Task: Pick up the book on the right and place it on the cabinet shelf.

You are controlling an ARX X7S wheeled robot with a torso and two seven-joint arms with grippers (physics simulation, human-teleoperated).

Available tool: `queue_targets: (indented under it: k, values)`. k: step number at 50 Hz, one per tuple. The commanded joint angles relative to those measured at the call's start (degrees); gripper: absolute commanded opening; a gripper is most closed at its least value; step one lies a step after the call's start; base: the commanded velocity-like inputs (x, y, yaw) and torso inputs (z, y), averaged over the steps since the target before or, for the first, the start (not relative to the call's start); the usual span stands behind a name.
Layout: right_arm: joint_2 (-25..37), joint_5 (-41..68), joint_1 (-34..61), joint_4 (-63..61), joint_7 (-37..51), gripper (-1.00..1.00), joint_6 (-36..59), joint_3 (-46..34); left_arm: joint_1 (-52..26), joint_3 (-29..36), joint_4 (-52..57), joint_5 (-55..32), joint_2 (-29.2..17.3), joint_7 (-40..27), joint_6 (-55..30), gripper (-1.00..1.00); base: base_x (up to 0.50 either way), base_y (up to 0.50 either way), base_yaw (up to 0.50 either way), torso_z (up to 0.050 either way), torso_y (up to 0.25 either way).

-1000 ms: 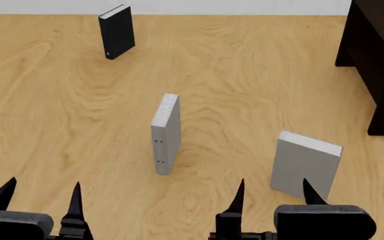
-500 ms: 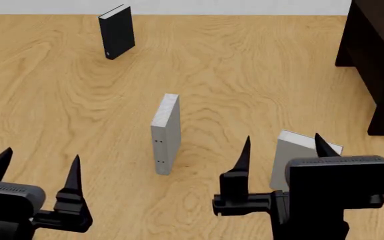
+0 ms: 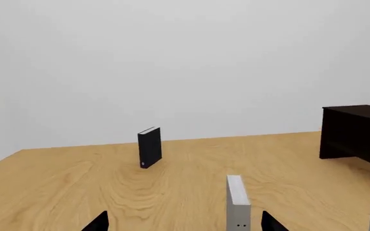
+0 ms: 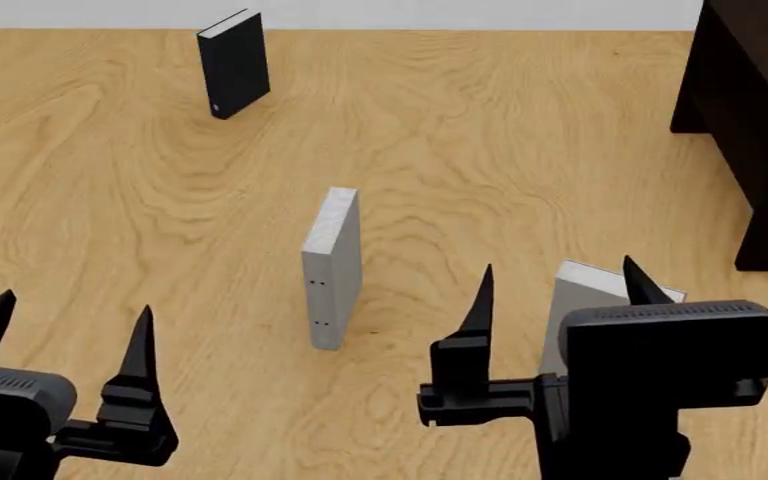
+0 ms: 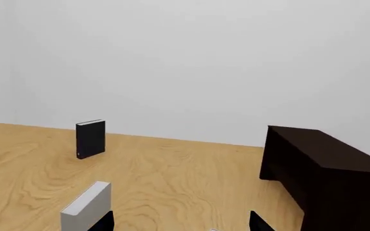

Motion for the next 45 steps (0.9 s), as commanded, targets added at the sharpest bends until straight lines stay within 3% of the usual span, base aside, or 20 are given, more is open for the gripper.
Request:
queue_targets:
  k: [1,15,45]
  values:
    - [0.3,0.0,0.1,0.0,0.6,1.00,-0.1,-0.5,0.0,0.4,0.2,-0.4,-0.4,-0.4,0.3,1.00,0.00,0.00,0.00,0.000,0.000]
    - [0.8,0.4,-0.6,-0.1,0.8,1.00,-0.8,-0.4,0.2,0.9,0.8,-0.6,-0.7,-1.3,0.4,1.00,0.16,-0.07,0.00,0.000,0.000]
    - [1.5,1.2,-0.3,-1.2,2.0,1.00,-0.1,-1.2,0.6,0.9,1.6,-2.0,-1.8,-2.4,0.9,1.00,0.40,-0.16,0.00,0.000,0.001]
